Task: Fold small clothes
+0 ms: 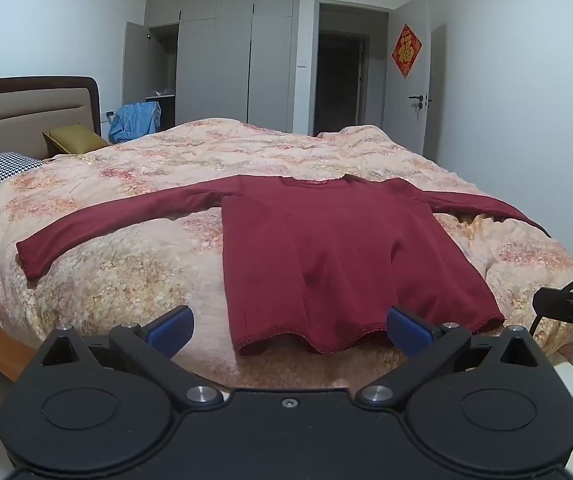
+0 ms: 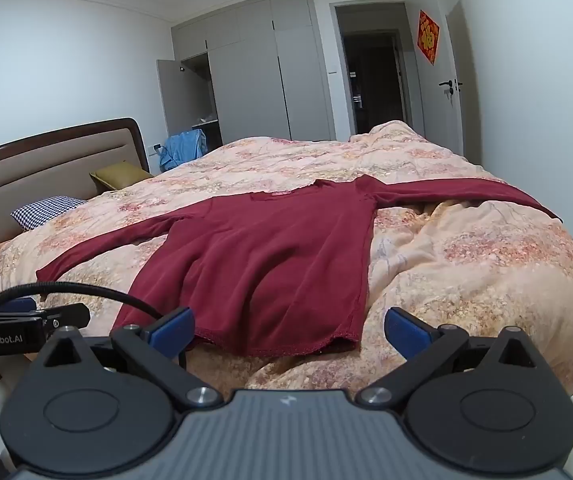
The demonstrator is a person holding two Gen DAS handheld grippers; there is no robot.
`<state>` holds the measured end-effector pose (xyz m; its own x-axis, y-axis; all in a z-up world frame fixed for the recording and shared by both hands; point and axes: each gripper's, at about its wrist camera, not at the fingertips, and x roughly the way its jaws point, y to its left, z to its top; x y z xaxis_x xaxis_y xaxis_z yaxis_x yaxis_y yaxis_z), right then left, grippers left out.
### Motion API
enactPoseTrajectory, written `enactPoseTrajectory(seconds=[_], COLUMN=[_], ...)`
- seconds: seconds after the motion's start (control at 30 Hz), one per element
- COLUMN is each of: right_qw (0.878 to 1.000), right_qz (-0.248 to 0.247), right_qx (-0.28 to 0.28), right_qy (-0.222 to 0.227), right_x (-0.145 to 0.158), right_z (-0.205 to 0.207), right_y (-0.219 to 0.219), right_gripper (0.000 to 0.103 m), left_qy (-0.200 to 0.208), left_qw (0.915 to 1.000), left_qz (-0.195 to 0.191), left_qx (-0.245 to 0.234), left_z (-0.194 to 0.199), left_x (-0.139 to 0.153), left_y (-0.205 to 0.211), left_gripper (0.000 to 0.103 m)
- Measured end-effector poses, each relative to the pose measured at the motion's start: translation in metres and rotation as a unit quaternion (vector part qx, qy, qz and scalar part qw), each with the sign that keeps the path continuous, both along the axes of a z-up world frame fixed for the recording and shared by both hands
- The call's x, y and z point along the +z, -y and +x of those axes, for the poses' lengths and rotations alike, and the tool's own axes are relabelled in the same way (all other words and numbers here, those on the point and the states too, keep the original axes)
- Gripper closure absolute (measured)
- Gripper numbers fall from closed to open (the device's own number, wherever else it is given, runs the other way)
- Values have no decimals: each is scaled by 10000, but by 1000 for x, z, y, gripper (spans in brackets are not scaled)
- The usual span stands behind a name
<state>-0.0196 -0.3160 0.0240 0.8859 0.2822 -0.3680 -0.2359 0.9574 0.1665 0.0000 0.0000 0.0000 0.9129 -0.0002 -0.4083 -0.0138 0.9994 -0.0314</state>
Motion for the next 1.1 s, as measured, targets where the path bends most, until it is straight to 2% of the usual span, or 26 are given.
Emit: enactPoseTrajectory(seconds=[1.1], right_qw=[10000], right_qz=[44], right_qx=[-4], right_qy=[-22], right_x=[0], right_z=[0], right_y=[1], right_gripper=[0], left_qy=[-1], left_qw=[10000], left_qz=[9], left_qx=[0], left_z=[0], left_x=[0], left_y=[0], left_gripper=[1])
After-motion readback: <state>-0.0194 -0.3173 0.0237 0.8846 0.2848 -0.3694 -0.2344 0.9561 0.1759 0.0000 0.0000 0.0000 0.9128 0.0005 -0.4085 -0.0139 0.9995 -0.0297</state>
